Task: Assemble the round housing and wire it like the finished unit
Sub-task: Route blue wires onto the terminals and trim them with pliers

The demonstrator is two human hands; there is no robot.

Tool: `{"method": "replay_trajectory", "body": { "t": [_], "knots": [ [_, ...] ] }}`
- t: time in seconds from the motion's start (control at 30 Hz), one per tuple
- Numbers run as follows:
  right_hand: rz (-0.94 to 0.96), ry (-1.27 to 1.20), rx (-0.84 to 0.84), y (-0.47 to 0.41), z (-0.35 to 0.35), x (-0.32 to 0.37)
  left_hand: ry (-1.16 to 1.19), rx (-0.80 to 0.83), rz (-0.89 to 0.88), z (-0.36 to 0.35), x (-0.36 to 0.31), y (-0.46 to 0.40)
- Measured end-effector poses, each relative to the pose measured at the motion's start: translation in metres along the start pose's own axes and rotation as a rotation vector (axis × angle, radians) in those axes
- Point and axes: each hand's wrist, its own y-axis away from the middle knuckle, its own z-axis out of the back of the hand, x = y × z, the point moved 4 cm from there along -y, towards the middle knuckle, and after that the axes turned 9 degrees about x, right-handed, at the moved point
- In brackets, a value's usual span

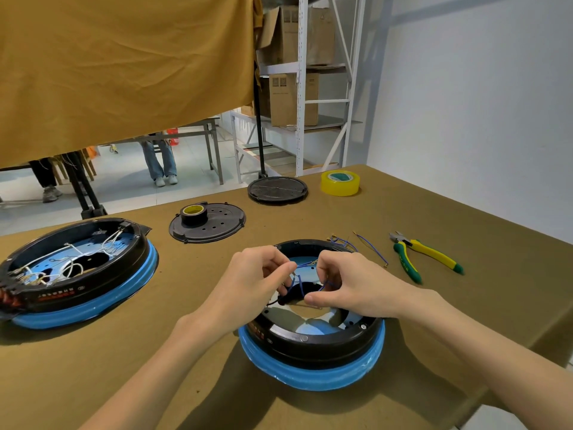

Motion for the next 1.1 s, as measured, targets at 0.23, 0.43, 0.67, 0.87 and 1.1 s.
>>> {"method": "replay_trajectory", "body": {
  "t": [0.23, 0.43, 0.67, 0.87, 1.1],
  "knots": [
    [0.087, -0.113, 0.045, -0.002, 0.005, 0.01, 0.015, 0.026, 0.016, -0.002, 0.0, -0.002],
    [0.14, -0.165, 0.04, -0.01, -0.008, 0.02, 0.041, 0.013, 0.0, -0.002, 0.001, -0.001],
    [0.155, -0.146, 0.092, -0.013, -0.013, 0.016, 0.044, 0.03, 0.005, -0.005, 0.001, -0.001],
    [0.14, -0.297, 0.121, -0.018, -0.003, 0.011, 0.031, 0.045, 0.019, -0.004, 0.001, 0.0],
    [0.094, -0.137, 0.112, -0.018, -0.009, 0.008, -0.044, 0.067, 0.018, -0.014, 0.005, 0.0]
  ]
}}
